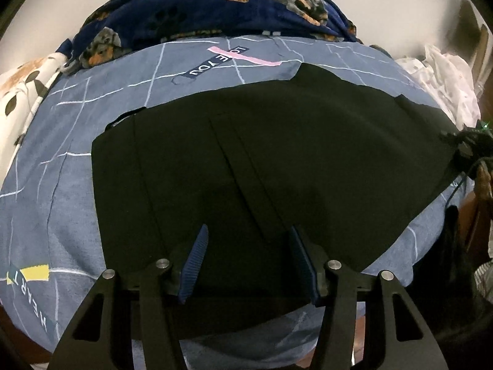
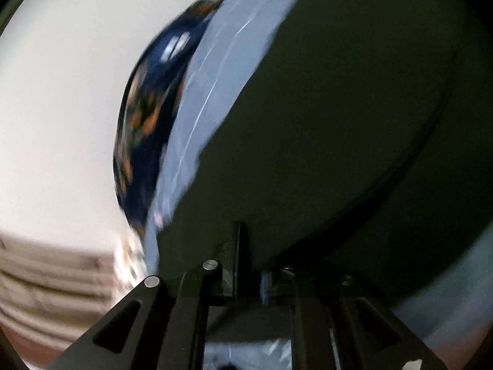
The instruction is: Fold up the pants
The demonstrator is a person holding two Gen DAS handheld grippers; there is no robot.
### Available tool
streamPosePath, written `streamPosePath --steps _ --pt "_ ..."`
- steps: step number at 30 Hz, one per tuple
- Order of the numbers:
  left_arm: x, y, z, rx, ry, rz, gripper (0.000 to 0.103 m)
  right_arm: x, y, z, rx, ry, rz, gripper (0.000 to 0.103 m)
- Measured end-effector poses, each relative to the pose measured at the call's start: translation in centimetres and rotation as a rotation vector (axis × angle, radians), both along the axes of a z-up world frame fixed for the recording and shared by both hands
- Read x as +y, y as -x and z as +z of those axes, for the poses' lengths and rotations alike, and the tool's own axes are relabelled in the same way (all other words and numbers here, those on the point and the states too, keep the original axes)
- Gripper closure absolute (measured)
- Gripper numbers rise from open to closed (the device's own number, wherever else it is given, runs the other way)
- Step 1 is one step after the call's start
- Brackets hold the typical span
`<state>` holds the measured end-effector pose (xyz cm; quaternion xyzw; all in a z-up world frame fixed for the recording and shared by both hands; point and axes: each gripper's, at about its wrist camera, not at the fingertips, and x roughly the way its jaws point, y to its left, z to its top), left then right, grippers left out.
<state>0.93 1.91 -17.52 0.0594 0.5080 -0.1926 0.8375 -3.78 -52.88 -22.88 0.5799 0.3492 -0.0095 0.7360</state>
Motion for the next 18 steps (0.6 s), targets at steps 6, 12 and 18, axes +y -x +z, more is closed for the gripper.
streamPosePath --steps 6,12,18 --pt "0.3 -0.3 -0.2 0.008 0.0 0.006 0.047 -11.0 2.4 -0.8 -0.102 -0.094 -0.281 0.094" --pt "0.0 -0.2 -0.3 -0.004 -0.014 0.003 0.046 -14.8 4.1 0.4 -0.067 -0.023 -0.324 0.097" --pt "-0.1 -0.3 -0.3 -0.005 -0.024 -0.003 0.044 -14.1 6.3 3.8 -0.074 0.138 -0.283 0.099"
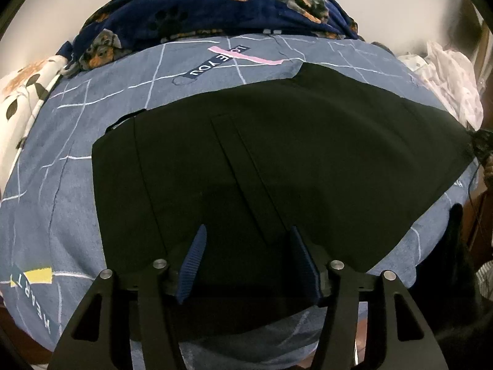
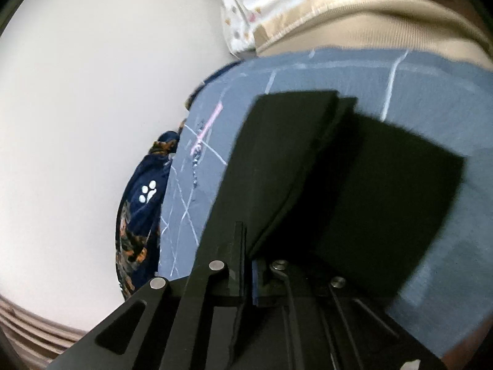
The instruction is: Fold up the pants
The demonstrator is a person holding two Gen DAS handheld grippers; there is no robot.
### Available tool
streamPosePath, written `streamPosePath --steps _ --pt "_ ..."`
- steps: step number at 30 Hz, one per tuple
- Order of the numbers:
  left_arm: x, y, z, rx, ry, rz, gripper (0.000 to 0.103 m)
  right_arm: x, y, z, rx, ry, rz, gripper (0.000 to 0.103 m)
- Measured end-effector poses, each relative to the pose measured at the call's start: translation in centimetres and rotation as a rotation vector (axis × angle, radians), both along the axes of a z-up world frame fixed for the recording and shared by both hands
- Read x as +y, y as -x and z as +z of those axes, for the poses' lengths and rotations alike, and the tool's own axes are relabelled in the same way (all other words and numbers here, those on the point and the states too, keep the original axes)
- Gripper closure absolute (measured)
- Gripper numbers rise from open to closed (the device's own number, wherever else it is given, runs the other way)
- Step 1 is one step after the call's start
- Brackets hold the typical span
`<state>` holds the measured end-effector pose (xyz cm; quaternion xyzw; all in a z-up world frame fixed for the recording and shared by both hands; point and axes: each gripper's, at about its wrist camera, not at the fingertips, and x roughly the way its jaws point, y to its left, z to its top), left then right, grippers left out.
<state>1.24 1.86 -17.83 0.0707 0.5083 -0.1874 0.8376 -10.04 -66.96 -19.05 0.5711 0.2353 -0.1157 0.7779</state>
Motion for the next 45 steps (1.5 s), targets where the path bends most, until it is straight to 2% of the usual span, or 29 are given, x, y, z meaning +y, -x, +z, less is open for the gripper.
streamPosePath --steps 3,8,10,13,18,21,23,25,27,28,30,31,32,33,34,39,42,44,45 --pt "0.1 -0.1 0.1 0.01 0.001 -0.008 0.044 -0.4 2.0 0.3 0.014 0.029 -0.004 0.099" --pt "0.7 0.0 0.2 0.017 0.001 -0.045 0.043 -1.8 5.0 -2.5 0.076 -0.013 -0.028 0.1" --pt "1.0 0.0 0.2 0.015 0.009 -0.057 0.043 -2.1 5.2 -3.4 0.055 -0.046 -0.041 0.101" --pt "1.0 0.0 0.2 0.015 0.01 -0.065 0.043 -2.1 4.8 -3.4 0.057 -0.033 -0.042 0.101" --pt "1.0 0.0 0.2 0.006 0.007 -0.079 0.042 -2.7 5.0 -3.9 0.031 -0.064 -0.045 0.102" --pt "1.0 0.1 0.1 0.005 0.009 -0.087 0.04 -2.2 4.7 -3.5 0.021 -0.079 -0.003 0.092" --pt "0.8 0.1 0.1 0.004 0.005 -0.096 0.038 -1.2 4.4 -3.2 -0.025 -0.117 0.051 0.088" --pt "0.6 0.1 0.0 0.0 0.002 -0.098 0.035 0.5 3.9 -2.8 -0.057 -0.12 0.109 0.067" --pt "0.6 0.1 0.0 0.0 0.003 -0.097 0.033 2.6 3.3 -2.5 -0.061 -0.113 0.164 0.058" --pt "0.5 0.1 0.0 0.001 0.006 -0.097 0.032 3.9 2.9 -2.6 -0.076 -0.13 0.198 0.058" --pt "0.4 0.1 0.0 -0.001 0.004 -0.1 0.03 5.8 2.3 -2.5 -0.065 -0.106 0.223 0.058" --pt "0.3 0.2 0.0 -0.002 0.0 -0.105 0.03 6.6 2.0 -2.3 -0.043 -0.073 0.231 0.065" --pt "0.3 0.1 0.0 -0.002 -0.001 -0.108 0.029 7.1 1.8 -2.3 -0.023 -0.057 0.242 0.077" --pt "0.3 0.1 0.0 -0.002 -0.001 -0.109 0.029 7.7 1.6 -2.5 0.025 -0.054 0.255 0.096" --pt "0.3 0.1 0.0 -0.001 0.001 -0.112 0.029 8.0 1.8 -2.9 0.056 -0.064 0.243 0.098" --pt "0.5 0.0 0.1 -0.004 -0.008 -0.149 0.029 8.1 3.2 -2.9 0.087 -0.087 0.218 0.101" --pt "0.7 0.0 0.0 -0.004 -0.005 -0.169 0.029 7.5 3.2 -4.5 0.082 -0.141 0.214 0.102" --pt "0.7 0.0 0.0 -0.005 -0.013 -0.179 0.029 7.6 2.9 -4.4 0.076 -0.125 0.211 0.099" --pt "0.7 0.0 0.0 -0.006 -0.015 -0.181 0.029 7.9 2.6 -4.1 0.075 -0.109 0.224 0.094"
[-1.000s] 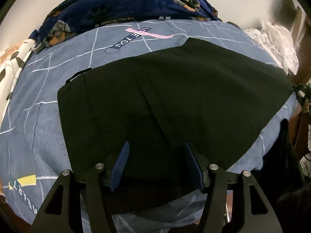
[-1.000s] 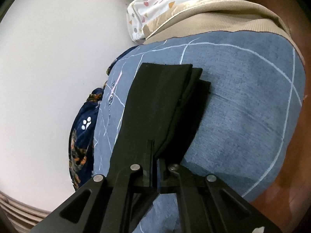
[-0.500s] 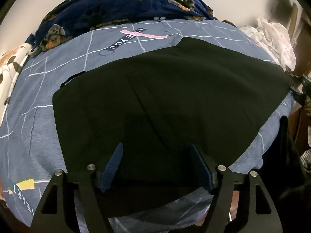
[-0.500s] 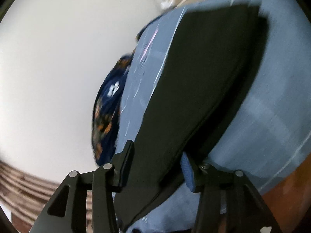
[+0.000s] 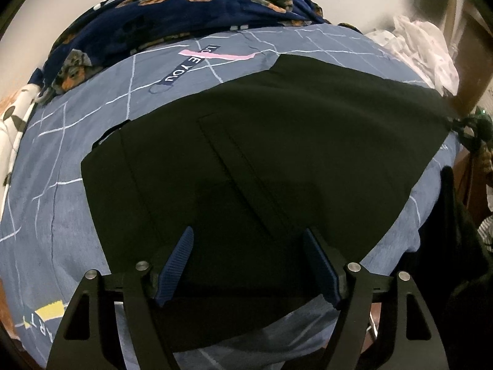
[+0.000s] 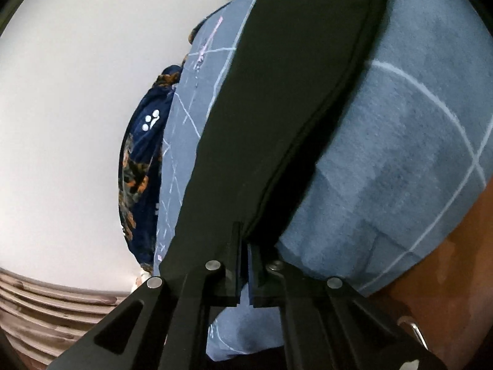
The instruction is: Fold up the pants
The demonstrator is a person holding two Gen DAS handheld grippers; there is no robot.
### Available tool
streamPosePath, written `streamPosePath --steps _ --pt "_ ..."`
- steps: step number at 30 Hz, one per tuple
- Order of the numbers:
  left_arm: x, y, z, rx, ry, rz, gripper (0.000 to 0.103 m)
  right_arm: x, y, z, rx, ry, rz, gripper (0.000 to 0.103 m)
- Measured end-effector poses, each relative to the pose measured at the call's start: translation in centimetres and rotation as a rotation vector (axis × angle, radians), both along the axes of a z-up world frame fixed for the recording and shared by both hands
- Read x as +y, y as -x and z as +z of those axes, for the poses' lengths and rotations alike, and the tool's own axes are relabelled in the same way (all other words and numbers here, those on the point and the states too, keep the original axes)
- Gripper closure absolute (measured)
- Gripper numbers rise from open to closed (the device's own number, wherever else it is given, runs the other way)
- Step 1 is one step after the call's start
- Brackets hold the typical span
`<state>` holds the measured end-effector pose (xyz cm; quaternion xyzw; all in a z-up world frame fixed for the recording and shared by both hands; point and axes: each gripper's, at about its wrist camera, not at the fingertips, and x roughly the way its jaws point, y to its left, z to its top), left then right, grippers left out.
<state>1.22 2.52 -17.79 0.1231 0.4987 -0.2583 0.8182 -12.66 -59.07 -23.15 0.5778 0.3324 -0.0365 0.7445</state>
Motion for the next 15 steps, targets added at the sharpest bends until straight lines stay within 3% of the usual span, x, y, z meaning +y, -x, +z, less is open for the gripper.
streamPosePath --steps 2,3,4,6,8,9,12,15 --pt "0.0 0.1 0.0 -0.001 0.002 0.003 0.029 0.3 -0.3 0.4 -0.027 -0.007 0.004 0.092" --pt "0.0 0.1 0.0 -0.002 0.003 0.005 0.029 0.5 -0.5 0.5 -0.05 -0.025 0.005 0.086" --pt "0.0 0.1 0.0 -0.004 0.004 0.008 0.029 0.8 -0.6 0.6 -0.058 -0.032 0.014 0.068" --pt "0.0 0.2 0.0 -0.008 0.006 0.012 0.029 1.7 -1.1 1.0 -0.07 -0.023 0.036 0.054" --pt "0.0 0.2 0.0 -0.011 0.007 0.015 0.029 2.8 -1.8 0.7 -0.091 -0.048 0.073 0.054" --pt "0.0 0.2 0.1 -0.011 0.009 0.017 0.029 3.5 -2.2 0.7 -0.081 -0.032 0.094 0.054" --pt "0.4 0.3 0.4 -0.013 0.012 0.027 0.029 4.8 -2.8 0.2 -0.021 0.015 0.145 0.096" --pt "1.6 0.3 1.2 -0.024 0.013 0.069 0.029 5.1 -1.9 0.0 -0.055 -0.031 0.163 0.098"
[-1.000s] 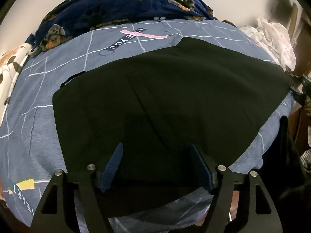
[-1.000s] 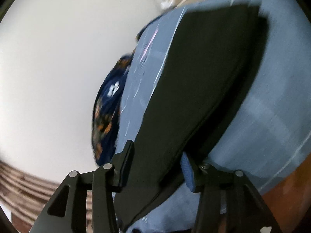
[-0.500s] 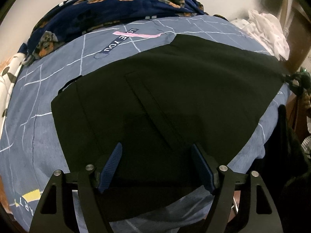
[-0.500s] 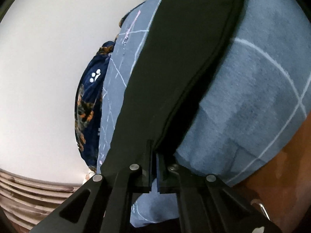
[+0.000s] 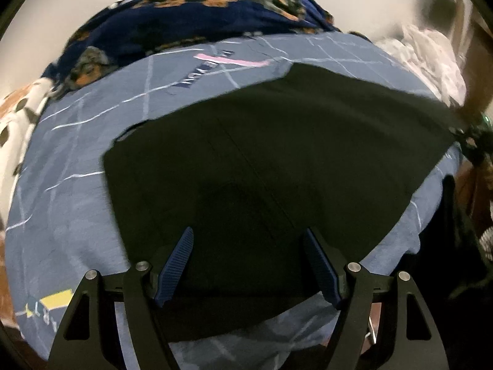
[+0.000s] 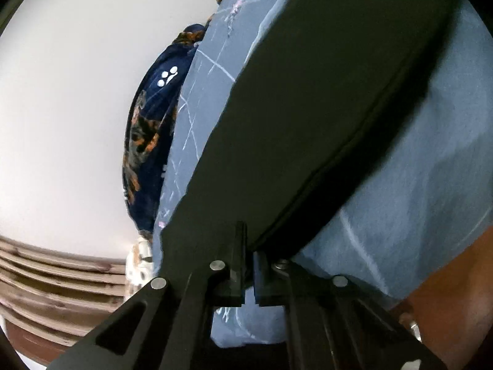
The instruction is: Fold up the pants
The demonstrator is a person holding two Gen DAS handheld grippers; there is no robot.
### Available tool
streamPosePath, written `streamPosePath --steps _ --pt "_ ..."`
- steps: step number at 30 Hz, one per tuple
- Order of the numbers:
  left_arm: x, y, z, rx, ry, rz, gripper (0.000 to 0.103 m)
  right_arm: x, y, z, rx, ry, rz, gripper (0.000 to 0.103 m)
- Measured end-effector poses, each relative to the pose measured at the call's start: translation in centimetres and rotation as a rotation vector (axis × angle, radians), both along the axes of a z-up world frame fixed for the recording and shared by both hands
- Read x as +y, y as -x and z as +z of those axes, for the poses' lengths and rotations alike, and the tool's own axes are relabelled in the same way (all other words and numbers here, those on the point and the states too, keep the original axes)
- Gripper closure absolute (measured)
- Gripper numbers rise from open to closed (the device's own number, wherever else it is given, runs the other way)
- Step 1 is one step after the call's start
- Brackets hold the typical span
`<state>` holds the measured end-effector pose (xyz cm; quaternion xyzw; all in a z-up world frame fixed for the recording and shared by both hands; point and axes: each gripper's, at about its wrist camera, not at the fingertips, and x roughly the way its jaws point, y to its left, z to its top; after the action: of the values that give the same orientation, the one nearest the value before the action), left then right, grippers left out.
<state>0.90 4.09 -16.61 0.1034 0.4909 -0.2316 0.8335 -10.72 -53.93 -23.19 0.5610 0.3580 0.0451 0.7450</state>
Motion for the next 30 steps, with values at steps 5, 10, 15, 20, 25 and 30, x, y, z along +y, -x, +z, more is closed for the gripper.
streamPosePath --steps 5,10,15,20,25,30 --pt "4.6 -0.5 2.0 -0.002 0.078 0.138 0.029 -0.6 0.5 -0.8 0.036 0.011 -0.018 0.098" --pt "10.4 0.1 3.1 0.062 0.145 0.265 0.029 0.4 -0.7 0.8 0.026 0.096 0.013 0.091" --pt "13.8 1.7 2.1 0.177 0.202 0.311 0.032 0.4 -0.7 0.1 0.022 0.081 -0.003 0.091" --pt "12.5 2.0 1.0 0.242 0.268 0.264 0.039 0.2 -0.7 -0.3 0.019 0.038 -0.021 0.091" --pt "9.8 1.5 -1.0 0.338 0.263 0.209 0.039 0.1 -0.6 -0.5 0.028 0.016 -0.036 0.092" --pt "9.5 1.1 -1.0 0.31 0.274 0.252 0.074 0.2 -0.6 -0.4 0.032 0.02 -0.038 0.092"
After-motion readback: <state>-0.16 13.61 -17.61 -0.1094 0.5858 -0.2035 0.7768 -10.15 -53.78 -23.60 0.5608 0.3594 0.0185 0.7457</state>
